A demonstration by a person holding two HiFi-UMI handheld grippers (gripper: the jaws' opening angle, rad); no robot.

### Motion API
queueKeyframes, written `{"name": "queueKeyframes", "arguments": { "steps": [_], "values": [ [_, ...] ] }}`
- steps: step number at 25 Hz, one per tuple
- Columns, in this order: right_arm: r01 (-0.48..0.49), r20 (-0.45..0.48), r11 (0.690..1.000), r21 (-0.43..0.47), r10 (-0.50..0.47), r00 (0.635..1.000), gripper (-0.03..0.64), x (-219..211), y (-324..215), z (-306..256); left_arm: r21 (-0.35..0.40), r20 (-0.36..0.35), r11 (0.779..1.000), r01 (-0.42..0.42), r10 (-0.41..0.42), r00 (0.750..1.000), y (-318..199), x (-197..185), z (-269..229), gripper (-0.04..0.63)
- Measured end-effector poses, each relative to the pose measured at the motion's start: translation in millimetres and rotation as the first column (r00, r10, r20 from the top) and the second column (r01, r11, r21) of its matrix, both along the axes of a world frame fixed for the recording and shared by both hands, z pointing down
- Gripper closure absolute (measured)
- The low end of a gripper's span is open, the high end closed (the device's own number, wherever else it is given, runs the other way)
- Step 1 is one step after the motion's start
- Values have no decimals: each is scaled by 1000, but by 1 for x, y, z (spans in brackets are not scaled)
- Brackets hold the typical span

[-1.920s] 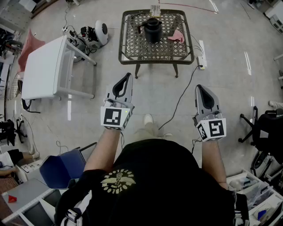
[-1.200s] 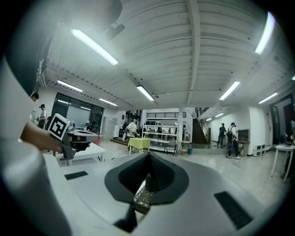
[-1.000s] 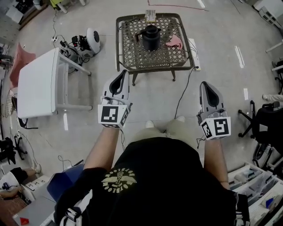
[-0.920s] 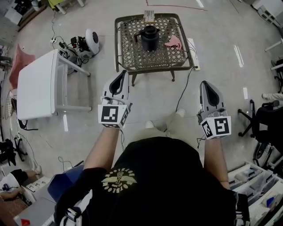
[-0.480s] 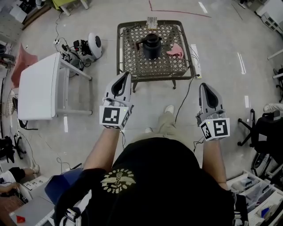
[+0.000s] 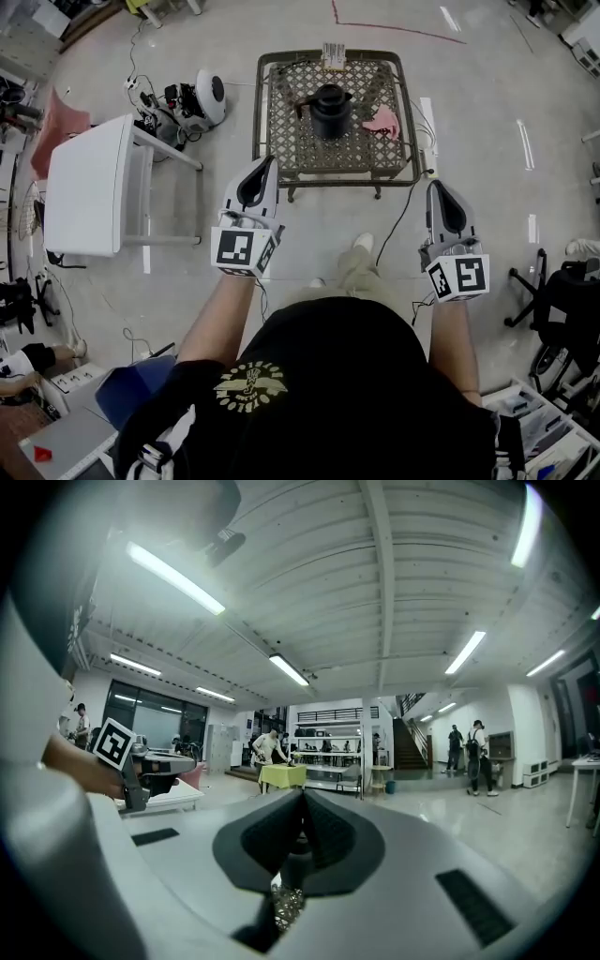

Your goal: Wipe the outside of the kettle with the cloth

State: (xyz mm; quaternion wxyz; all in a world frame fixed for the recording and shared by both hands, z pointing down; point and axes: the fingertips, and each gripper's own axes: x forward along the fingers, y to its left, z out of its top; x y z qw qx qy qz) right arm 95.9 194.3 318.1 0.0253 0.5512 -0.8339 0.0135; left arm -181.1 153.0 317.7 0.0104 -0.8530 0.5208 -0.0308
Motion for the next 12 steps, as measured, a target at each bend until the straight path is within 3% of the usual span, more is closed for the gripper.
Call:
{"name": "queueKeyframes", "arguments": {
  "steps": [12],
  "values": [
    [18, 25, 998, -59, -16, 1000, 611, 24, -49, 22, -60, 11, 998, -28, 29, 1000, -46, 33, 19, 588]
  ]
}}
